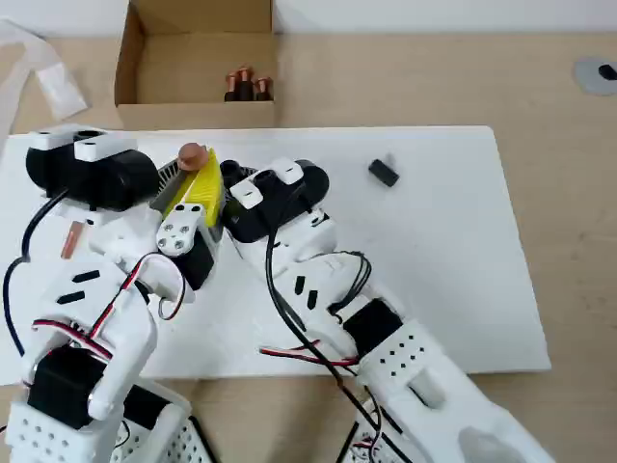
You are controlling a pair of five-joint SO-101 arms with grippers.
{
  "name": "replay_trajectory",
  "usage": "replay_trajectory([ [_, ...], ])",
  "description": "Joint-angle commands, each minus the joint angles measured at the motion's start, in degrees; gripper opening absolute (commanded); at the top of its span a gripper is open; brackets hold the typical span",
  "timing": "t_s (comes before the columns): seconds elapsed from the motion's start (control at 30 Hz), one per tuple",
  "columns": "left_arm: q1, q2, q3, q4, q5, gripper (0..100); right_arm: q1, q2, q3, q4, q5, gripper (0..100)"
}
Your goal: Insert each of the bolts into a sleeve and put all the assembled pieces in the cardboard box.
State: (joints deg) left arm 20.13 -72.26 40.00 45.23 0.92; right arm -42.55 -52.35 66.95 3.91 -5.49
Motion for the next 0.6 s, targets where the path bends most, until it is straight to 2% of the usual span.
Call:
replay_trajectory([
  [0.0, 1.93, -0.57, -5.63, -0.18, -0.26, 0, 0.22, -1.36, -1.19, -1.41, -0.35, 0.9],
  [0.13, 1.49, -0.22, -9.41, -0.18, -0.44, 0, 0.22, -1.45, -1.27, -1.41, -0.44, 0.9],
  [0.3, -0.62, -0.13, -10.73, 0.44, -0.44, 0, 0.31, -1.36, -1.01, -3.34, -5.54, 0.9],
  [0.43, -0.18, -0.13, -12.13, 4.66, -0.44, 0, 0.22, -1.36, -1.27, -3.34, -5.54, 0.9],
  [0.57, -0.18, -0.13, -11.69, 5.10, -0.18, 0, 0.22, -1.36, -0.92, -3.34, -5.54, 0.9],
])
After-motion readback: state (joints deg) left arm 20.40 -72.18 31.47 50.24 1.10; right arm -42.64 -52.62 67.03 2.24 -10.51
